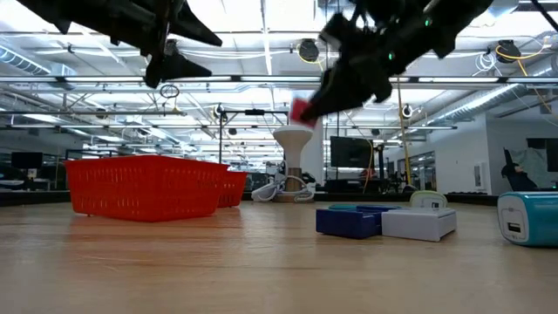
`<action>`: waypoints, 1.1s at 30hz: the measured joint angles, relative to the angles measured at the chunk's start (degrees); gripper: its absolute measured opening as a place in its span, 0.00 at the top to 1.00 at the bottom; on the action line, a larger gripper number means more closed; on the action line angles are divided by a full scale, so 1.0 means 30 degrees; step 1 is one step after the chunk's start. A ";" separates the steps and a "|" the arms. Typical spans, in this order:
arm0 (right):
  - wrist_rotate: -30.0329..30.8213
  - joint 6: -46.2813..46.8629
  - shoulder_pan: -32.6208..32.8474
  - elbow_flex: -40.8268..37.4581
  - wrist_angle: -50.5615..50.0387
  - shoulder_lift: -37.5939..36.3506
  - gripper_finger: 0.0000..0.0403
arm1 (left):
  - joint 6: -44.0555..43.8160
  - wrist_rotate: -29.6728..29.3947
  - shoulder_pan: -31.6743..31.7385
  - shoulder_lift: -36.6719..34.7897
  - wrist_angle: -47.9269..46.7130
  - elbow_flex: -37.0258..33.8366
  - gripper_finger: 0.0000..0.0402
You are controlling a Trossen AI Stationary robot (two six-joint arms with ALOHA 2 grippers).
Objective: Pick & Place Office items
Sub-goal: Put the pink charger adapter into the top red basket
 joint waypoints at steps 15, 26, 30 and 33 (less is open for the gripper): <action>0.8600 -0.5561 0.3051 0.0007 0.2621 -0.0569 0.64 | -0.3253 0.1169 -0.0831 0.7434 0.8642 0.0001 0.21; 0.8721 -0.6102 0.3522 -0.0276 0.3190 -0.0642 0.64 | -0.3355 0.1541 -0.0868 1.0976 0.9506 0.3260 0.21; 0.9643 -0.6116 0.3522 -0.0408 0.3167 -0.0613 0.64 | -0.3339 0.1422 -0.0853 1.1346 0.8560 0.4110 0.21; 0.9922 -0.6084 0.3699 -0.0533 0.3148 -0.0605 0.64 | -0.3316 0.1352 -0.0852 1.1300 0.8380 0.4204 0.23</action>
